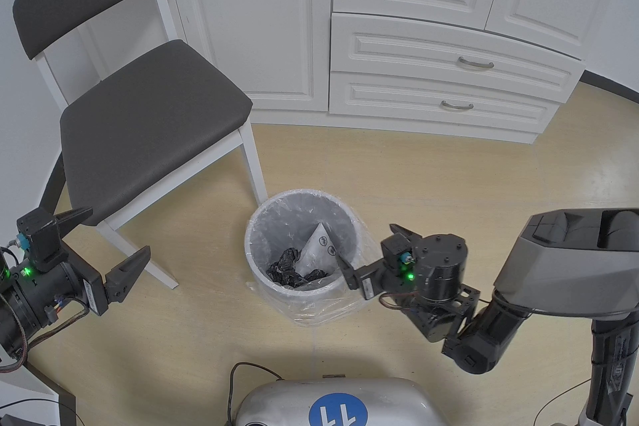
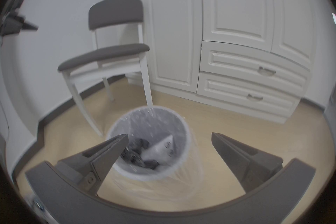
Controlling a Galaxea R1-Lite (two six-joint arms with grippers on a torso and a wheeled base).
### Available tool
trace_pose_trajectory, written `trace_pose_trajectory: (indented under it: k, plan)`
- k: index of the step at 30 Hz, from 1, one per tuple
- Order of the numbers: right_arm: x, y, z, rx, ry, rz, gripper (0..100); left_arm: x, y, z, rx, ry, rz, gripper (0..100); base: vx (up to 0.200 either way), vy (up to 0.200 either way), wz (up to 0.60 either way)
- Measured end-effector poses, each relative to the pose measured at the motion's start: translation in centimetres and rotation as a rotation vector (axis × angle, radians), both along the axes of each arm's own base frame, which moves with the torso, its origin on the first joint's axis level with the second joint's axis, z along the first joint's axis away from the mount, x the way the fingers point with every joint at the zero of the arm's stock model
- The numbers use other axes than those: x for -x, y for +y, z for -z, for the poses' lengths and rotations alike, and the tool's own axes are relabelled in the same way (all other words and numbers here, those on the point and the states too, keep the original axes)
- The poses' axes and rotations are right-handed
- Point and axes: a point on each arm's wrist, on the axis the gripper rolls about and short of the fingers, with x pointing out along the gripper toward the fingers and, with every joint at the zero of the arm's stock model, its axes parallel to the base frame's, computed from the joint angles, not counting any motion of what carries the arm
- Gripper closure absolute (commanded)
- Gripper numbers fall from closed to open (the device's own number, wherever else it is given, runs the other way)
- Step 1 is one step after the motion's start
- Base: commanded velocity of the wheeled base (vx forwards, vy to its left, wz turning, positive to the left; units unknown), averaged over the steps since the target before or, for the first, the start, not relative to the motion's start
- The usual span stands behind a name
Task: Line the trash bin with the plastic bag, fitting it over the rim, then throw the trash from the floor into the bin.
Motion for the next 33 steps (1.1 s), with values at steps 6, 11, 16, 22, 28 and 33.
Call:
trace_pose_trajectory:
  k: [6,11,16,22,28,33]
  plan:
    - [0.5,-4.5,0.7,0.125,0.021,0.047,0,-0.6,-0.2,0.5,-0.007,0.011,-0.003,0,0.0,0.0,0.0]
    - [0.5,-7.6,1.5,0.164,0.065,0.114,0,-1.7,-0.5,1.1,-0.004,0.009,-0.011,0,0.0,0.0,0.0]
    - [0.7,-9.4,2.3,0.183,0.103,0.155,0,-3.0,-0.9,2.5,-0.005,0.019,-0.013,0,0.0,0.0,0.0]
    - [0.7,-11.9,3.5,0.221,0.146,0.225,0,-4.9,-2.0,4.6,0.001,0.019,-0.016,0,0.0,0.0,0.0]
    - [-0.1,-15.7,4.0,0.276,0.176,0.337,0,-6.7,-2.6,5.4,0.052,-0.078,-0.118,0,0.0,0.0,0.0]
    - [-0.9,-19.9,3.3,0.352,0.166,0.46,0,-7.7,-2.7,6.5,0.058,-0.079,-0.189,0,0.0,0.0,0.0]
